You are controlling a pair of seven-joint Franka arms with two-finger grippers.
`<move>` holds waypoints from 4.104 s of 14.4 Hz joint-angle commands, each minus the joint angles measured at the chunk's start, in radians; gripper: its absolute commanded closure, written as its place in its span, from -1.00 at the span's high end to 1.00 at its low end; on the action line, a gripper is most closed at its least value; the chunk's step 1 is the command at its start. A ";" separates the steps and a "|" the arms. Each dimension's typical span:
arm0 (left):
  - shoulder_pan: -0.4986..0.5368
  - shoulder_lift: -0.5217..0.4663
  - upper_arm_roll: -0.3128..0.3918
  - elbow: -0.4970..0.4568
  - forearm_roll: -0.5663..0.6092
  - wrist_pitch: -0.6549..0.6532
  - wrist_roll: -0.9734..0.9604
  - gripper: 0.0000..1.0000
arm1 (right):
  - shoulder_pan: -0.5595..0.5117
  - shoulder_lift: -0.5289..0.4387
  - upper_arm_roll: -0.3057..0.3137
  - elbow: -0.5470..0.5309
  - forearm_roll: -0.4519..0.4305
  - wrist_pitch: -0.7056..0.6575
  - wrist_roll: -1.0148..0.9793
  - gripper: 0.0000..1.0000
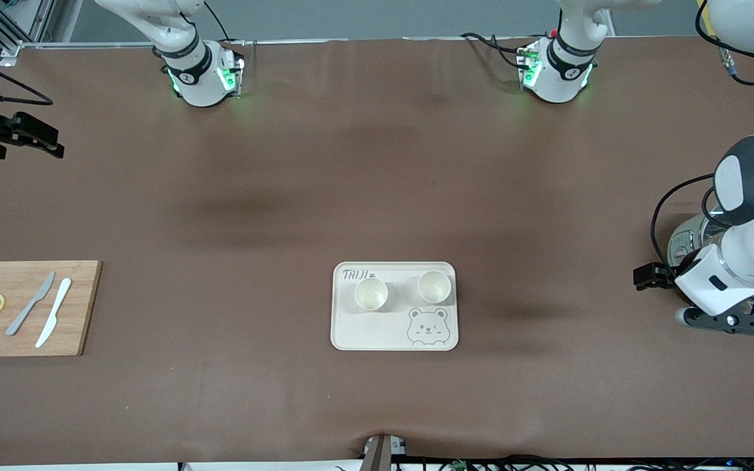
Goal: Place white IKEA cup upright on tray with both arms
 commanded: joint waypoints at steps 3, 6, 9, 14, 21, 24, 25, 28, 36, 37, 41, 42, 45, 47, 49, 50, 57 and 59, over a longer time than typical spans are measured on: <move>0.001 -0.020 0.002 -0.009 0.006 -0.012 0.001 1.00 | -0.008 -0.033 0.007 -0.037 -0.007 0.014 -0.012 1.00; 0.001 -0.020 0.002 -0.009 0.006 -0.013 0.004 1.00 | -0.008 -0.031 0.007 -0.039 -0.007 0.015 -0.012 1.00; 0.002 -0.020 0.000 -0.009 0.003 -0.012 0.007 1.00 | -0.008 -0.031 0.007 -0.040 -0.007 0.015 -0.012 1.00; 0.011 -0.020 0.000 -0.009 -0.056 -0.012 0.043 1.00 | -0.008 -0.031 0.007 -0.052 -0.007 0.020 -0.012 1.00; 0.030 -0.020 -0.002 -0.009 -0.073 -0.012 0.148 1.00 | -0.008 -0.029 0.007 -0.053 -0.007 0.020 -0.012 1.00; 0.030 -0.020 -0.002 -0.013 -0.071 -0.012 0.178 1.00 | -0.008 -0.029 0.007 -0.053 -0.007 0.020 -0.012 1.00; 0.030 -0.020 0.000 -0.013 -0.071 -0.012 0.191 1.00 | -0.008 -0.029 0.007 -0.053 -0.007 0.020 -0.010 1.00; 0.037 -0.022 -0.002 -0.013 -0.071 -0.012 0.206 1.00 | -0.008 -0.029 0.007 -0.053 -0.007 0.020 -0.012 1.00; 0.039 -0.022 -0.003 -0.011 -0.097 -0.009 0.082 1.00 | -0.008 -0.029 0.007 -0.054 -0.007 0.018 -0.011 1.00; 0.039 -0.022 0.000 -0.011 -0.099 -0.009 0.083 1.00 | -0.008 -0.031 0.007 -0.054 -0.007 0.018 -0.010 1.00; 0.046 -0.022 0.000 -0.016 -0.088 -0.010 0.202 1.00 | -0.008 -0.031 0.007 -0.054 -0.005 0.017 -0.010 1.00; 0.060 -0.024 0.000 -0.016 -0.091 -0.010 0.278 1.00 | -0.008 -0.031 0.007 -0.054 -0.005 0.017 -0.011 1.00; 0.071 -0.025 0.000 -0.016 -0.097 -0.010 0.300 1.00 | -0.008 -0.031 0.007 -0.054 -0.004 0.018 -0.010 1.00; 0.070 -0.025 0.000 -0.016 -0.097 -0.010 0.291 1.00 | -0.008 -0.029 0.007 -0.054 -0.004 0.018 -0.010 1.00; 0.070 -0.025 0.000 -0.016 -0.097 -0.010 0.286 1.00 | -0.009 -0.029 0.007 -0.056 -0.004 0.018 -0.010 1.00; 0.068 -0.025 0.000 -0.016 -0.097 -0.010 0.272 1.00 | -0.009 -0.029 0.007 -0.056 -0.004 0.018 -0.011 1.00; 0.066 -0.025 -0.002 -0.016 -0.094 -0.010 0.232 1.00 | -0.009 -0.029 0.007 -0.066 -0.002 0.025 -0.010 1.00; 0.066 -0.025 -0.002 -0.016 -0.096 -0.010 0.232 1.00 | -0.009 -0.029 0.007 -0.068 -0.002 0.025 -0.012 1.00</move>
